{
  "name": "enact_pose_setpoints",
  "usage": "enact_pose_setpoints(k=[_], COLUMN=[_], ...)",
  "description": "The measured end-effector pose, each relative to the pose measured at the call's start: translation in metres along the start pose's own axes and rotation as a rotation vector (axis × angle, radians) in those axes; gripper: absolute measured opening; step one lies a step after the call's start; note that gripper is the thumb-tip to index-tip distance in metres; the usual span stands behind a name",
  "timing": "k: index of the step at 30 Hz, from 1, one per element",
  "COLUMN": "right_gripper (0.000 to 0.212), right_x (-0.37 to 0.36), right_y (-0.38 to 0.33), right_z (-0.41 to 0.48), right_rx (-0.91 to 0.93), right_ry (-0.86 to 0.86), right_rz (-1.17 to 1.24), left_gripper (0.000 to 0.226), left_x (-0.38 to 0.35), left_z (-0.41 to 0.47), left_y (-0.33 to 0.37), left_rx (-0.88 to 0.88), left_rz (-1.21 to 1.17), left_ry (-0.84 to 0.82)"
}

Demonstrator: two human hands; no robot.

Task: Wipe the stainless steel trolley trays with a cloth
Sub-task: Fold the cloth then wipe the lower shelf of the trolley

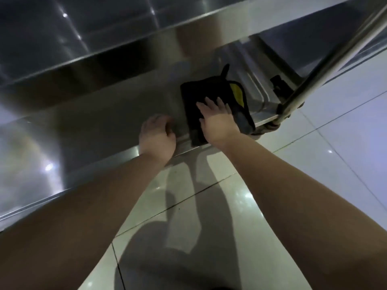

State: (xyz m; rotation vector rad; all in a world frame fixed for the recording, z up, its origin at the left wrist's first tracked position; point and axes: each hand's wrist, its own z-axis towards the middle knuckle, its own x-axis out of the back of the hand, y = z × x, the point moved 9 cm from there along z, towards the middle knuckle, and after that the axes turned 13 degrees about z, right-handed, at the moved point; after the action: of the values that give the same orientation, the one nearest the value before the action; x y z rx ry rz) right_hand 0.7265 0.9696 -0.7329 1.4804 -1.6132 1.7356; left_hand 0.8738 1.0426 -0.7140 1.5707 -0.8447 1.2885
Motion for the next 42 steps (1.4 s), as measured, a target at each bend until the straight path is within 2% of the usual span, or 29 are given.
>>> enact_pose_setpoints(k=[3,6,10,13,15,17,20,22,24,26,30,33,35,37,39,42], right_gripper=[0.057,0.06,0.06,0.062,0.061,0.06,0.055,0.054,0.055,0.055,0.056,0.057,0.059,0.059,0.058,0.056], right_x=[-0.006,-0.014,0.02,0.058,0.051,0.014,-0.051,-0.07,-0.062,-0.042,0.018,0.05,0.051,0.035,0.003,-0.064], right_y=[0.009,0.02,0.074,0.111,0.086,0.021,-0.083,-0.105,-0.095,-0.067,0.02,0.075,0.079,0.048,-0.014,-0.124], right_z=[0.01,0.021,0.062,0.083,0.088,0.099,0.091,0.083,0.086,0.096,0.116,0.12,0.126,0.135,0.144,0.132], right_rx=[0.015,-0.004,-0.026,-0.263,-0.336,-0.169,0.2,0.313,0.33,0.282,0.022,-0.175,-0.276,-0.314,-0.191,0.208], right_ry=[0.104,0.073,0.04,0.21,0.267,0.208,0.056,0.007,0.014,0.059,0.176,0.209,0.238,0.248,0.189,0.02], right_rz=[-0.01,-0.121,-0.226,-0.189,-0.17,-0.147,-0.204,-0.239,-0.197,-0.162,-0.163,-0.14,-0.135,-0.118,-0.113,-0.179], left_gripper=[0.053,0.057,0.063,0.06,0.057,0.06,0.064,0.06,0.059,0.06,0.059,0.055,0.057,0.059,0.059,0.058], left_x=[-0.014,-0.032,-0.043,-0.041,-0.038,-0.03,-0.013,-0.007,-0.005,-0.004,-0.012,-0.016,-0.018,-0.017,-0.011,-0.002], left_z=[0.022,0.034,0.037,0.039,0.038,0.036,0.032,0.031,0.033,0.04,0.061,0.065,0.063,0.06,0.058,0.052], left_y=[-0.001,-0.011,-0.026,-0.025,-0.024,-0.029,-0.049,-0.061,-0.071,-0.076,-0.076,-0.081,-0.086,-0.092,-0.1,-0.111], left_rx=[-0.166,-0.187,-0.11,-0.112,-0.119,-0.067,0.093,0.182,0.251,0.254,0.022,0.022,0.074,0.104,0.159,0.238], left_rz=[0.248,0.396,0.366,0.371,0.332,0.225,0.149,0.105,0.034,0.056,0.395,0.403,0.362,0.356,0.315,0.252], left_ry=[-0.025,-0.06,-0.041,-0.022,0.002,0.056,0.174,0.22,0.239,0.208,0.035,-0.007,0.002,0.024,0.075,0.159])
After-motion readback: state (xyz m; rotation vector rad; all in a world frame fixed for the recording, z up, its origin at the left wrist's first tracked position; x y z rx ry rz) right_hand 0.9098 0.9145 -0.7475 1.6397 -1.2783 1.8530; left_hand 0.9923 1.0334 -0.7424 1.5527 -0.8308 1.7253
